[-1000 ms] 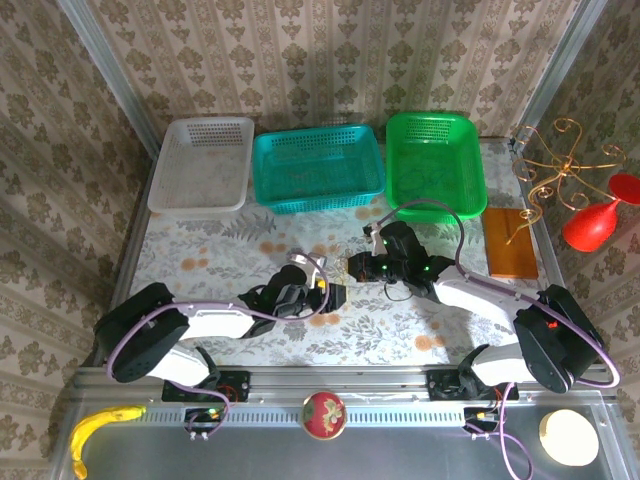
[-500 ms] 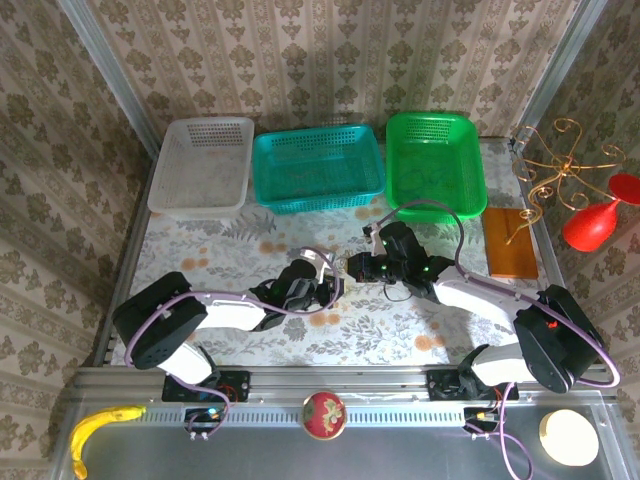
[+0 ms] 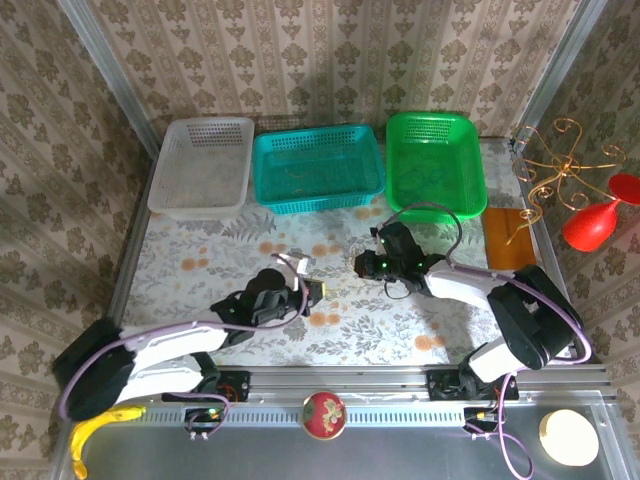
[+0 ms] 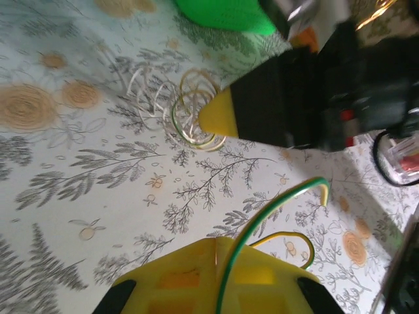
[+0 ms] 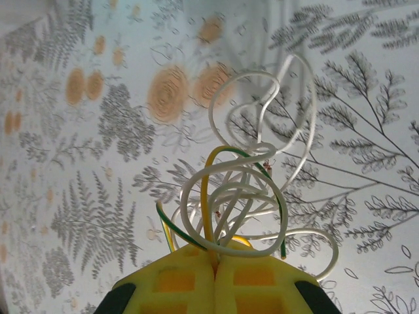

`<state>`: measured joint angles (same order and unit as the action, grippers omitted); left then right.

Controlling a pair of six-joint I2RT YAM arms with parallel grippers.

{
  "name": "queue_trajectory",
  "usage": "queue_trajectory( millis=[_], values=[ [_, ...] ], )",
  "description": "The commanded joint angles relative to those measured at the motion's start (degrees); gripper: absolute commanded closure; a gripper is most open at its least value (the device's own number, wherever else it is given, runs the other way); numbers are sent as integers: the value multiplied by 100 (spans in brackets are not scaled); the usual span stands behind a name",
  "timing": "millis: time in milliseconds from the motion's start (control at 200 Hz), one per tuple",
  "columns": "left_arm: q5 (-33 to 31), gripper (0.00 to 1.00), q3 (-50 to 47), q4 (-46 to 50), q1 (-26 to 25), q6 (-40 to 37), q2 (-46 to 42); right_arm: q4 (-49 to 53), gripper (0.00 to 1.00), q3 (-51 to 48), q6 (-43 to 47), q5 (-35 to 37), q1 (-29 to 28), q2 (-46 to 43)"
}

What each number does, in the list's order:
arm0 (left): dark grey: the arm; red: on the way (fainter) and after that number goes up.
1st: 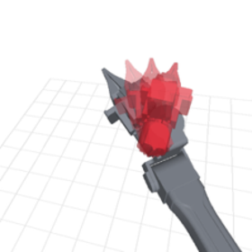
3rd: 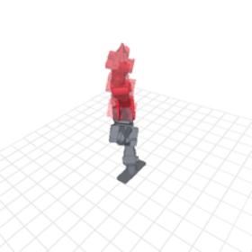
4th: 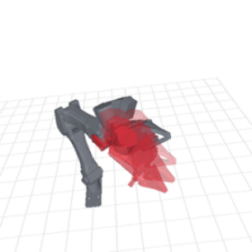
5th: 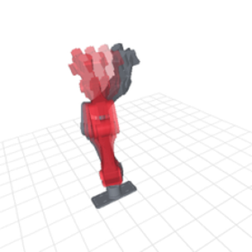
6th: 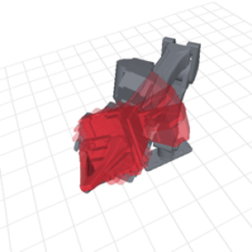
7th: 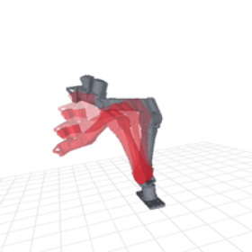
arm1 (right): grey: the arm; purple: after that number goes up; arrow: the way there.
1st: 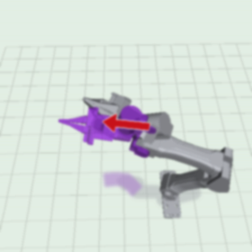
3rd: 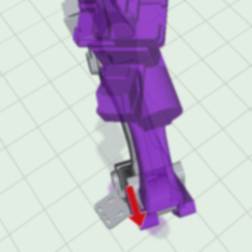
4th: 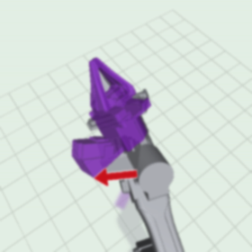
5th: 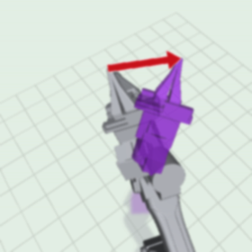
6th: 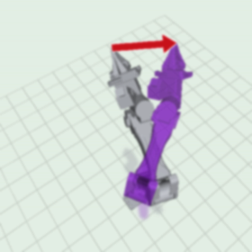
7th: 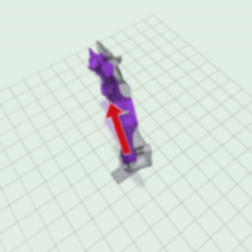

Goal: Untangle the cables

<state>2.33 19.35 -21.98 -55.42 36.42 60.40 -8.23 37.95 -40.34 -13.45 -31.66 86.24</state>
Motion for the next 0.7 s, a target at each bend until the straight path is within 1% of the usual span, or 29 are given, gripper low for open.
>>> queue_trajectory(
  millis=[0, 125, 165, 210, 250, 300, 345, 390, 430, 550, 695],
  values=[
    [-256, 100, -187, 797, 179, 100, -945, -252, 100, -169, -71, 124, -16, 88],
    [-328, 100, -230, 1426, 471, 136, -2103, -233, 100, -262, -66, 58, -51, 64],
    [-338, 100, -226, 1589, 561, 147, -2414, -202, 90, -271, -62, 17, -56, 25],
    [-347, 100, -213, 1736, 650, 165, -2706, -151, 73, -280, -53, -23, -60, -40],
    [-363, 100, -189, 1857, 725, 177, -2910, -81, 61, -271, -37, -43, -68, -143],
    [-339, 100, -161, 1946, 789, 198, -3073, 36, 51, -261, -20, -72, -77, -304],
    [-315, 100, -122, 1977, 812, 207, -3128, 153, 47, -247, -12, -78, -86, -488],
    [-286, 100, -84, 1971, 825, 211, -3109, 289, 44, -221, 6, -77, -95, -618],
    [-249, 100, -46, 1923, 831, 223, -3037, 404, 43, -202, 8, -70, -94, -935],
    [-116, 100, 92, 1541, 833, 314, -2584, 624, 42, -191, -42, -94, -121, -1539],
    [117, 100, 277, 724, 830, 518, -1767, 347, 40, -340, -237, -427, -165, -2039]
  ],
)
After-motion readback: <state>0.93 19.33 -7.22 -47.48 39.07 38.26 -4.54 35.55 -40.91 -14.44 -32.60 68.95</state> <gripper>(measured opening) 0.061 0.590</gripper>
